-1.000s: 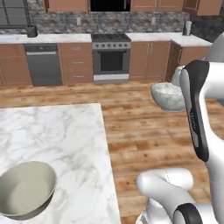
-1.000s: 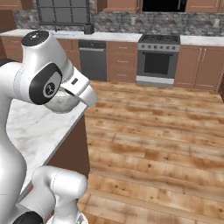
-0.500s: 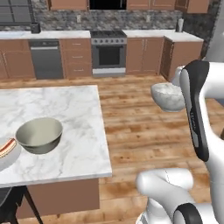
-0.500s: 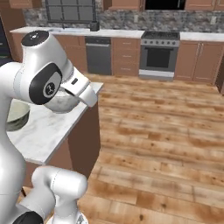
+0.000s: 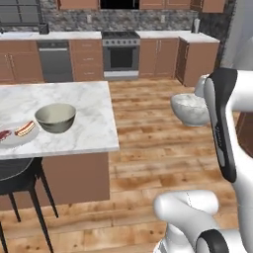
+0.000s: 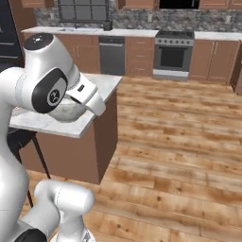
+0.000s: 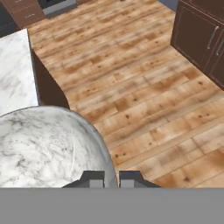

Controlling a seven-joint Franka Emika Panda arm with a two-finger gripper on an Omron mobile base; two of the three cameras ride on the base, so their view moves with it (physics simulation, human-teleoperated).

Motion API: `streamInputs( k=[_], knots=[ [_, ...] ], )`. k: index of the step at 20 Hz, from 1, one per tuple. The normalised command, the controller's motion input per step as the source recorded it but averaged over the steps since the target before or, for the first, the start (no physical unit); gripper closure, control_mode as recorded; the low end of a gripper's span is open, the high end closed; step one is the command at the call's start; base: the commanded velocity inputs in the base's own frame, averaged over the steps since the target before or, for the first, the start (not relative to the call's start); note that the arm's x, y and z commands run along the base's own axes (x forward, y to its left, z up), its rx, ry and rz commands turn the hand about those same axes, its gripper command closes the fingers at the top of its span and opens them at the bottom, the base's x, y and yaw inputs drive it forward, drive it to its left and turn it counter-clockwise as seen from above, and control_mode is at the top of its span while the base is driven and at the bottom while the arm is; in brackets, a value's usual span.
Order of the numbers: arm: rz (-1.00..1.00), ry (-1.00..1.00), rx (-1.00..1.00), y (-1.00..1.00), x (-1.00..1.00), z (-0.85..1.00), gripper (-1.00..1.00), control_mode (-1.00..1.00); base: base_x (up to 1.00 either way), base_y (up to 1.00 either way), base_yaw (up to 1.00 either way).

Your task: Take the smaller bowl and place it next to the appetizer plate on the dining counter , and place the larger bowl next to the plate with cooked food.

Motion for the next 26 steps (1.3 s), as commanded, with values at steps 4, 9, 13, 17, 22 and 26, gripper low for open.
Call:
streamInputs(
  k=[4, 9, 13, 17, 22, 26],
  knots=[
    [0.00, 0.00, 0.00, 0.00, 0.00, 0.00, 1.00, 1.00, -0.47, 0.97, 0.00],
    [0.00, 0.00, 0.00, 0.00, 0.00, 0.00, 1.00, 1.00, -0.07, 1.00, 0.00],
    [0.00, 0.00, 0.00, 0.00, 0.00, 0.00, 1.00, 1.00, 0.00, 1.00, 0.00],
    [0.00, 0.00, 0.00, 0.00, 0.00, 0.00, 1.00, 1.00, 0.04, 1.00, 0.00],
    [0.00, 0.00, 0.00, 0.00, 0.00, 0.00, 1.00, 1.00, 0.11, 1.00, 0.00],
    [0.00, 0.00, 0.00, 0.00, 0.00, 0.00, 1.00, 1.00, 0.19, 1.00, 0.00]
  ],
)
